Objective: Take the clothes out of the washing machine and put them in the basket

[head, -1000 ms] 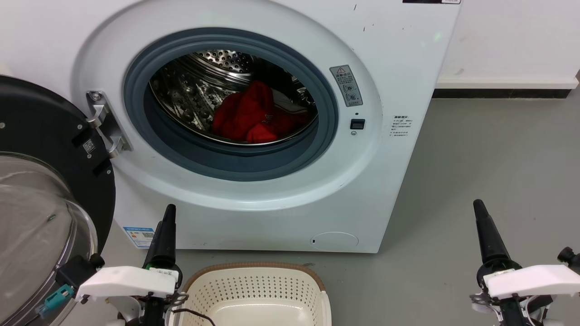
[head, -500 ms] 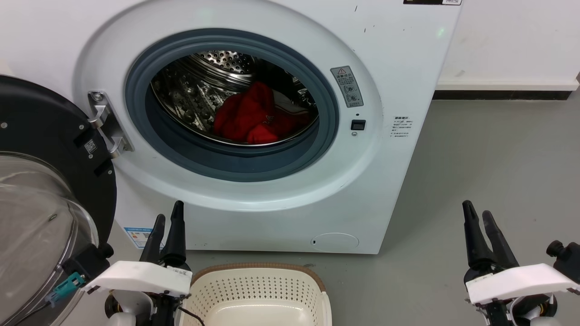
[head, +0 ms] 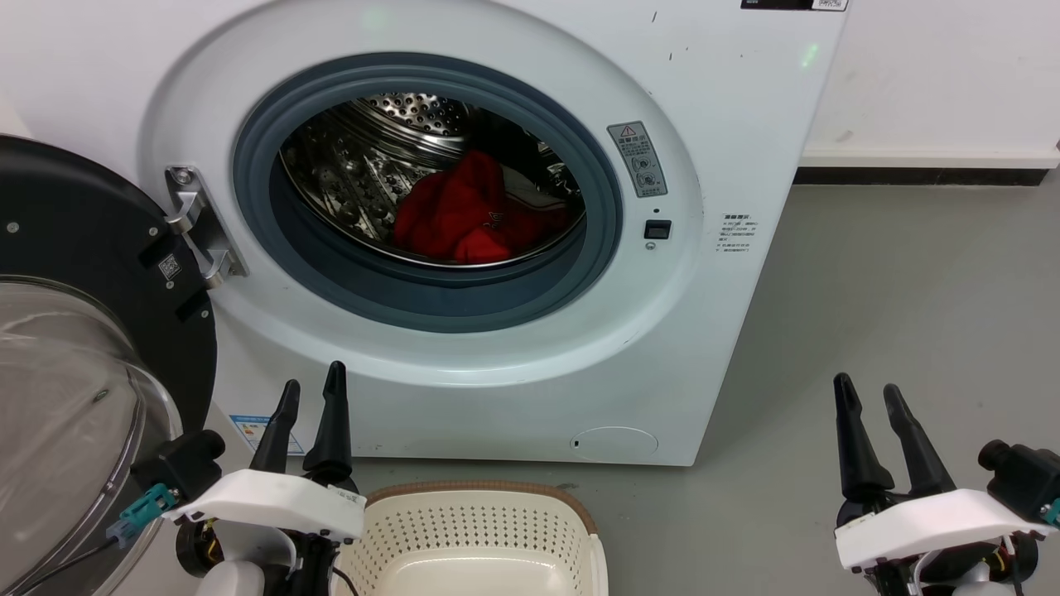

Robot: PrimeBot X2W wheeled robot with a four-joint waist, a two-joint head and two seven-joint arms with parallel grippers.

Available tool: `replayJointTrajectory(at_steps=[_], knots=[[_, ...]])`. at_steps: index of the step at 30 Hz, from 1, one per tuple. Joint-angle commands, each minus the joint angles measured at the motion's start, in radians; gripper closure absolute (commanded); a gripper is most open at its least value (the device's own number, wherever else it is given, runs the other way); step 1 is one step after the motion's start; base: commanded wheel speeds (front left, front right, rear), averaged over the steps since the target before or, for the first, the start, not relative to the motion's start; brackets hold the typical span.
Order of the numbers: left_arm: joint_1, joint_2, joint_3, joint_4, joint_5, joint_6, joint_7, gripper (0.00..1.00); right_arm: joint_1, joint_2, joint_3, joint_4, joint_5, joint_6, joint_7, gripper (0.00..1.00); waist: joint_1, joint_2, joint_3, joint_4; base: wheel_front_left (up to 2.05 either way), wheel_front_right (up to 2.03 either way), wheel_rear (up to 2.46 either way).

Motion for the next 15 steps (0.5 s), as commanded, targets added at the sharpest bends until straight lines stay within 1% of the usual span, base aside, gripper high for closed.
replayJointTrajectory(at_steps=[1, 15], knots=[[-0.026, 0.007, -0.002, -0.006, 0.031, 0.000, -0.010, 0.00, 0.001, -0.004, 0.002, -0.009, -0.032, 0.000, -0.012, 0.00, 0.0000, -0.0001, 0.000, 0.000, 0.00, 0.00, 0.00], [-0.037, 0.007, -0.007, 0.012, 0.195, 0.000, -0.046, 0.00, 0.005, -0.004, 0.006, 0.003, -0.197, 0.000, -0.047, 0.00, 0.0000, -0.0001, -0.002, 0.003, 0.00, 0.00, 0.00]])
